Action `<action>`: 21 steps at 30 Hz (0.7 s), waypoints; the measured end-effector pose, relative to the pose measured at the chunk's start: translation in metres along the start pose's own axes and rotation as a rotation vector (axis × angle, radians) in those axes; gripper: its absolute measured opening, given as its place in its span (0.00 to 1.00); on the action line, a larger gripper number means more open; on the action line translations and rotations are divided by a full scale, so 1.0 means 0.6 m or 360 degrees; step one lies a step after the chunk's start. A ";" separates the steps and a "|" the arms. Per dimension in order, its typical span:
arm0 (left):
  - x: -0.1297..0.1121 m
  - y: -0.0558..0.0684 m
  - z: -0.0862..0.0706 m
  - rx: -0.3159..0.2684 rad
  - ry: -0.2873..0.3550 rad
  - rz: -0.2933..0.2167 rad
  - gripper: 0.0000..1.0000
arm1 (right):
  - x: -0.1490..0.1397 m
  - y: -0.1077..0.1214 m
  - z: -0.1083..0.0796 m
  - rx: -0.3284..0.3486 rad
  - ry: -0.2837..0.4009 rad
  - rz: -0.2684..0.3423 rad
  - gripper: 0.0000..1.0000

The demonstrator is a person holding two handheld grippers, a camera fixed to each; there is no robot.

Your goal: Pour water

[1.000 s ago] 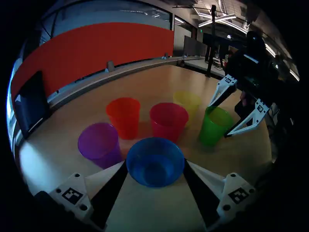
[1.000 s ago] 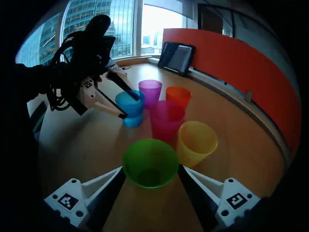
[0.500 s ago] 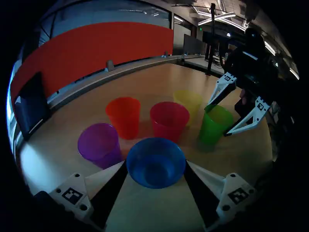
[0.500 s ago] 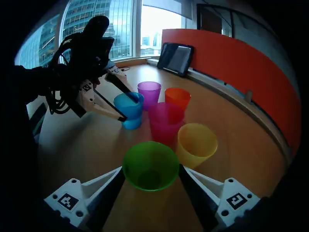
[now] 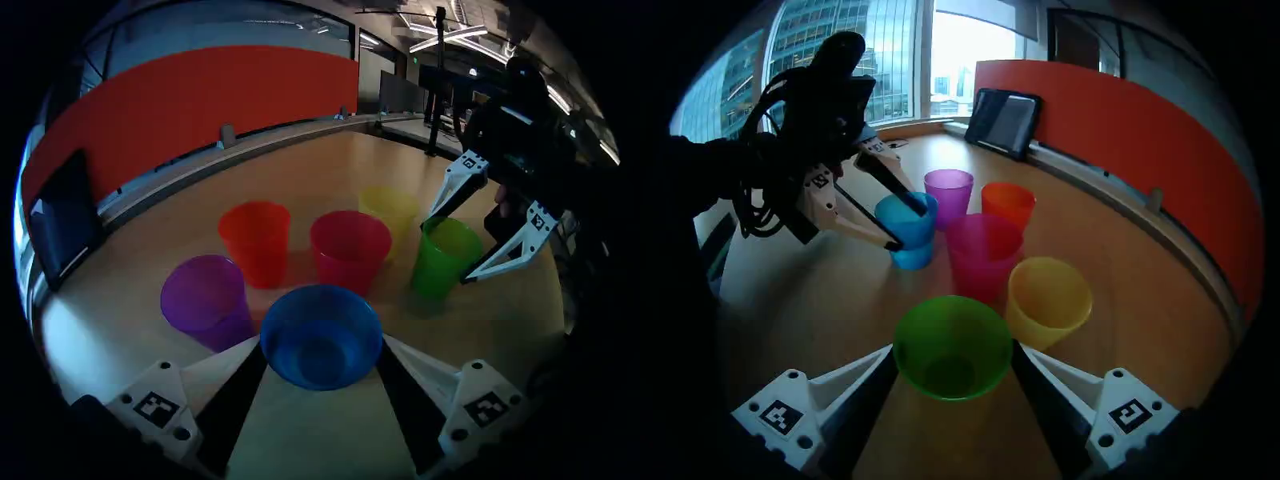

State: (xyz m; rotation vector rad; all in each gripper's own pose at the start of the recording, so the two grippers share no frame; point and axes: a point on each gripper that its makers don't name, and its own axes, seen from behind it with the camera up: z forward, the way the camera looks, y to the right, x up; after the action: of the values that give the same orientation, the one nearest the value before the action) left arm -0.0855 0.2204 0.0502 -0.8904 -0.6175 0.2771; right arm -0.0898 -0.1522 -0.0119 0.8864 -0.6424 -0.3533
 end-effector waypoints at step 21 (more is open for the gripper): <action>0.016 -0.002 -0.016 0.0000 0.0047 -0.0015 0.87 | 0.018 -0.008 -0.010 0.0015 0.0047 0.0011 0.92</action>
State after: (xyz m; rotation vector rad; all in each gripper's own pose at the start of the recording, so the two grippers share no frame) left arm -0.0722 0.2177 0.0503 -0.8899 -0.5941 0.2552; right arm -0.0779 -0.1571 -0.0147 0.8968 -0.6198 -0.3307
